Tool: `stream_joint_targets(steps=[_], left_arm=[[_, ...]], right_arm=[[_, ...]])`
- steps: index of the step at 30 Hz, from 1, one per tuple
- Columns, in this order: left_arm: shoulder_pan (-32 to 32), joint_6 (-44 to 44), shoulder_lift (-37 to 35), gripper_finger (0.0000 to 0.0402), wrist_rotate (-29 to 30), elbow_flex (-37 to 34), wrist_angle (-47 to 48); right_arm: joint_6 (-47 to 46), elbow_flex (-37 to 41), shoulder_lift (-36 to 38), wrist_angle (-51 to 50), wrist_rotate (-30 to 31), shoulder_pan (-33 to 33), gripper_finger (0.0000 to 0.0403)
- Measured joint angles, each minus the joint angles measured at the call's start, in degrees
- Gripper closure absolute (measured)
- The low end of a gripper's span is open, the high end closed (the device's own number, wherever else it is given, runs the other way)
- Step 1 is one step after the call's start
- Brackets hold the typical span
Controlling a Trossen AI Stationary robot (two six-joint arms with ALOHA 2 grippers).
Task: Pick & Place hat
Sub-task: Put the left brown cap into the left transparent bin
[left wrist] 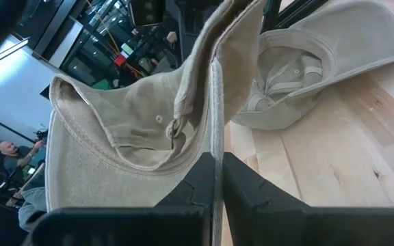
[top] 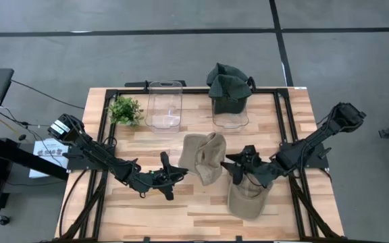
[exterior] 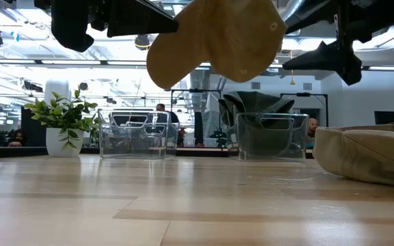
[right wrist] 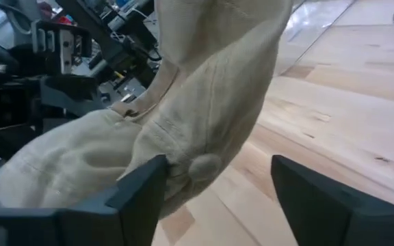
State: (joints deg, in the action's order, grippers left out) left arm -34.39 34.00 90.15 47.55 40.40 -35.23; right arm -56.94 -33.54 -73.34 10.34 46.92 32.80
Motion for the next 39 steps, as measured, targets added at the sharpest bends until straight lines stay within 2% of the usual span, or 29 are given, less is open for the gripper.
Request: stream_joint_targets(steps=[3,7,10,14,18,24,29,31,33,35,37,39], left_arm=[[0.0,0.0,0.0,0.0388,0.0,0.0,0.0],[0.0,0.0,0.0,0.0387,0.0,0.0,0.1],[0.0,0.0,0.0,0.0387,0.0,0.0,0.2],[0.0,-0.2,0.0,0.0387,0.0,0.0,0.2],[0.0,-0.4,0.0,0.0387,0.0,0.0,0.2],[0.0,-0.4,0.0,0.0387,0.0,0.0,0.2],[0.0,-0.4,0.0,0.0387,0.0,0.0,0.2],[0.0,-0.4,0.0,0.0387,0.0,0.0,0.3],[0.0,-0.6,0.0,0.0387,0.0,0.0,0.2],[0.0,-1.0,0.0,0.0387,0.0,0.0,0.2],[0.0,-1.3,0.0,0.0387,0.0,0.0,0.2],[0.0,-1.3,0.0,0.0387,0.0,0.0,0.2]], right_arm=[[0.4,0.0,0.0,1.8,-0.8,0.1,0.0132],[2.8,0.0,0.0,5.7,-0.9,1.5,0.0127],[3.5,0.0,0.0,6.5,0.4,2.0,0.0127],[4.4,0.0,0.0,6.4,0.8,-0.4,0.0127],[5.8,0.0,0.0,6.4,-1.3,-3.0,0.0127],[6.0,0.0,-0.4,6.4,-2.2,-3.3,0.0128],[6.0,0.0,-3.5,9.2,-3.0,-3.7,0.0146],[6.1,0.0,-5.1,11.1,-4.5,-4.1,0.0166],[7.2,0.0,-6.6,13.3,-6.4,-4.7,0.0204],[9.3,0.0,-7.6,15.1,-8.1,-5.2,0.0263],[12.3,0.0,-7.8,16.8,-9.5,-5.6,0.034],[15.2,0.0,-7.8,18.5,-10.1,-5.7,0.0384]])
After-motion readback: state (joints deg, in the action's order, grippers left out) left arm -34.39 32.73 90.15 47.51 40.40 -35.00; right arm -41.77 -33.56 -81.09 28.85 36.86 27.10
